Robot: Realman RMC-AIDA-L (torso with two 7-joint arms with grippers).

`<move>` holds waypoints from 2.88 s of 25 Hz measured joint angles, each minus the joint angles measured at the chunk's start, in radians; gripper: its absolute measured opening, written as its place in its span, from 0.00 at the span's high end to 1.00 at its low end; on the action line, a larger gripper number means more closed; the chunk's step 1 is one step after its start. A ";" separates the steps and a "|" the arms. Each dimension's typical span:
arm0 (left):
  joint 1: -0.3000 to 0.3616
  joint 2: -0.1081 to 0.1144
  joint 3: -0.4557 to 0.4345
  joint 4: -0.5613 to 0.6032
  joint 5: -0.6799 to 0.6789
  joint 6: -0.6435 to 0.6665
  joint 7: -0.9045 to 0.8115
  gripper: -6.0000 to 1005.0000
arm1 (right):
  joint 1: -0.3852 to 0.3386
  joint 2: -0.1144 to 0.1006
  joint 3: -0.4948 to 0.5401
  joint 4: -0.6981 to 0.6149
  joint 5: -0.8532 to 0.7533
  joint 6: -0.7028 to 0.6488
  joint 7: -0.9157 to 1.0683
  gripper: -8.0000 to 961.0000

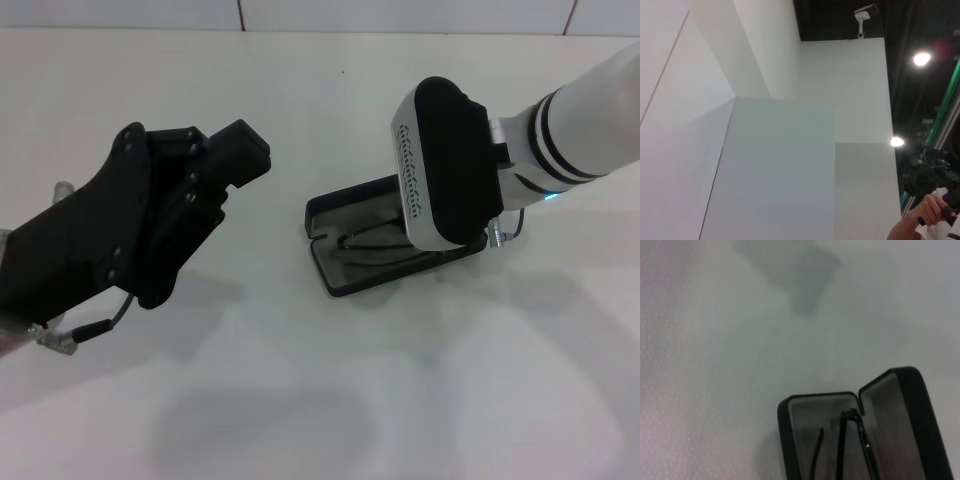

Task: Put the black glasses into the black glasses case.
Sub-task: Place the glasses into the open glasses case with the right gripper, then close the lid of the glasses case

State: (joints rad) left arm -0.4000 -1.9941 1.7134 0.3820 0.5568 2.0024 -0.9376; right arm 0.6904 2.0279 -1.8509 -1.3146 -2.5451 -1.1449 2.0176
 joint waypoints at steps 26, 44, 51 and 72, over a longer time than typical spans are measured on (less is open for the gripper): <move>0.018 0.003 0.005 0.004 0.000 0.003 0.002 0.95 | -0.068 0.000 -0.058 -0.123 -0.069 -0.009 0.064 0.85; -0.043 0.041 0.000 0.008 0.001 0.013 -0.037 0.95 | -0.311 -0.001 0.357 -0.365 0.362 -0.273 0.061 0.85; -0.171 0.060 -0.002 0.001 0.086 -0.094 -0.121 0.95 | -0.426 0.000 0.774 -0.294 0.577 -0.486 -0.081 0.85; -0.459 0.006 -0.003 0.013 0.449 -0.833 -0.387 0.90 | -0.514 -0.014 1.411 0.280 0.624 -0.550 -0.463 0.85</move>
State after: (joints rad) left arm -0.8588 -1.9885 1.7103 0.3953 1.0059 1.1697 -1.3248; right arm 0.1767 2.0142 -0.4400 -1.0342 -1.9209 -1.6948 1.5545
